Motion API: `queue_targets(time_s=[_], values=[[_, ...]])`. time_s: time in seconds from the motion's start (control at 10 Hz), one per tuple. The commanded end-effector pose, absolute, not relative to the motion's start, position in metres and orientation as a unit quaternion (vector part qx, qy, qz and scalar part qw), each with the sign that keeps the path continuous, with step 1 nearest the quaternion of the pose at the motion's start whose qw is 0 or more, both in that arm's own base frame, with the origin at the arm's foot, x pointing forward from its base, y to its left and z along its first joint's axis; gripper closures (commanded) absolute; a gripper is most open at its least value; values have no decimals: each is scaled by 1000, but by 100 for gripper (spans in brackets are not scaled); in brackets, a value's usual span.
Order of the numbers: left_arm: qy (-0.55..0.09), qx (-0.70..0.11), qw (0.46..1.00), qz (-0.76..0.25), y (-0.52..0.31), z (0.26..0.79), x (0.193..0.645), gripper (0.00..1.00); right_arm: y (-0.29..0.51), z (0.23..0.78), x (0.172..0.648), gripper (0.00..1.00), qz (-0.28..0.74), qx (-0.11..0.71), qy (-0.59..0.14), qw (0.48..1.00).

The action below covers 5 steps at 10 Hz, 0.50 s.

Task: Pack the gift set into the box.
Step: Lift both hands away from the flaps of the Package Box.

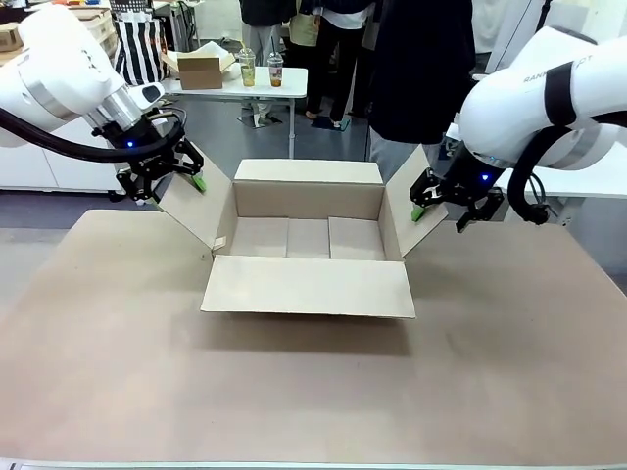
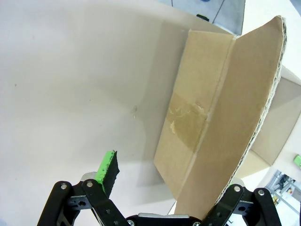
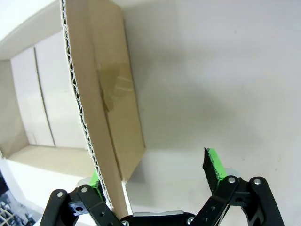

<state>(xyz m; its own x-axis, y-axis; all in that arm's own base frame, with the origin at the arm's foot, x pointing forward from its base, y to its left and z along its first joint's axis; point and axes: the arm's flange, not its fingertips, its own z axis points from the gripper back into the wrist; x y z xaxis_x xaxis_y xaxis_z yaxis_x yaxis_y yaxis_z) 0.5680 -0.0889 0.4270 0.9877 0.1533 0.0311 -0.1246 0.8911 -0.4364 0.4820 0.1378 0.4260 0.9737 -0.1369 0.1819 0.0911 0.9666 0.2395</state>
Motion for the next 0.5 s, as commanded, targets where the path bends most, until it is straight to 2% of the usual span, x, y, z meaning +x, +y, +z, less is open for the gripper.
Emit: queue_targets(time_s=[0.0,0.4], values=[[-33,-211,974,78,-89,429,567,0,142,426,484,0,-65,107,-89,988],[-33,-211,974,78,-89,429,567,0,142,426,484,0,-65,107,-89,988]])
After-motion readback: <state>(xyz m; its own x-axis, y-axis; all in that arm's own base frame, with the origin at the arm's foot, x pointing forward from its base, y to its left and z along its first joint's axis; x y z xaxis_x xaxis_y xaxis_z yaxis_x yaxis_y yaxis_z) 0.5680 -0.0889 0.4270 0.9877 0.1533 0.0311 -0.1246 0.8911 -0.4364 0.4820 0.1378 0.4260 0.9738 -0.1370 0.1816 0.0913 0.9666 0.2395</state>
